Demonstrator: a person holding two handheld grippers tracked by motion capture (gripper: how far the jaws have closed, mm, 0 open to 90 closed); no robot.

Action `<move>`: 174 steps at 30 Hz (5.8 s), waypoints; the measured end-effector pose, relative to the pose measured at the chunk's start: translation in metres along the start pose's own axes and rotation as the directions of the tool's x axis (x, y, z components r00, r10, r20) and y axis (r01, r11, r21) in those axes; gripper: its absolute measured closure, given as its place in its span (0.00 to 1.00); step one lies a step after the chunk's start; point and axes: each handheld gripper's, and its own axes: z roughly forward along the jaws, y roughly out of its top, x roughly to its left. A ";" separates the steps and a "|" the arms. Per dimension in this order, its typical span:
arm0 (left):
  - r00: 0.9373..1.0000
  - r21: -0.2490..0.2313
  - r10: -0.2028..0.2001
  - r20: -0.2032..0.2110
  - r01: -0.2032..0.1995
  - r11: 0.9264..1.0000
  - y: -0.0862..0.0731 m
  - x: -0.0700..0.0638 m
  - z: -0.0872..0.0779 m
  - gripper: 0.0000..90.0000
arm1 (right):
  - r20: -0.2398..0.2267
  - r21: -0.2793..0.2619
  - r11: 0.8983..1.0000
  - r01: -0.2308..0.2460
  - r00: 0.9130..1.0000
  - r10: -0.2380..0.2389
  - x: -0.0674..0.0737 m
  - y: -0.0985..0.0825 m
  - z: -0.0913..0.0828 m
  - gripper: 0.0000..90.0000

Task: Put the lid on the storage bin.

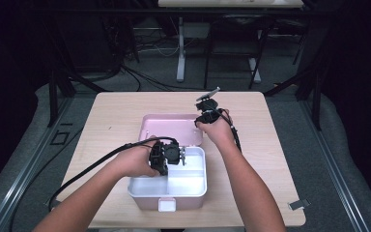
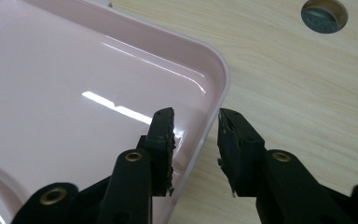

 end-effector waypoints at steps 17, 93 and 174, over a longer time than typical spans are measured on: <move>1.000 0.001 0.000 -0.006 0.000 1.000 0.000 -0.001 0.000 0.98 | -0.031 0.047 0.996 -0.075 0.997 0.076 -0.009 0.001 0.010 0.78; 1.000 0.003 0.001 -0.009 0.000 1.000 0.000 -0.001 0.000 0.98 | -0.065 -0.172 0.972 -0.162 0.986 0.153 0.003 0.002 -0.060 0.97; 0.824 -0.522 -0.560 -0.086 0.441 0.730 -0.129 -0.004 -0.056 0.78 | -0.018 -0.444 0.896 0.026 0.999 -0.038 0.038 -0.067 -0.133 0.98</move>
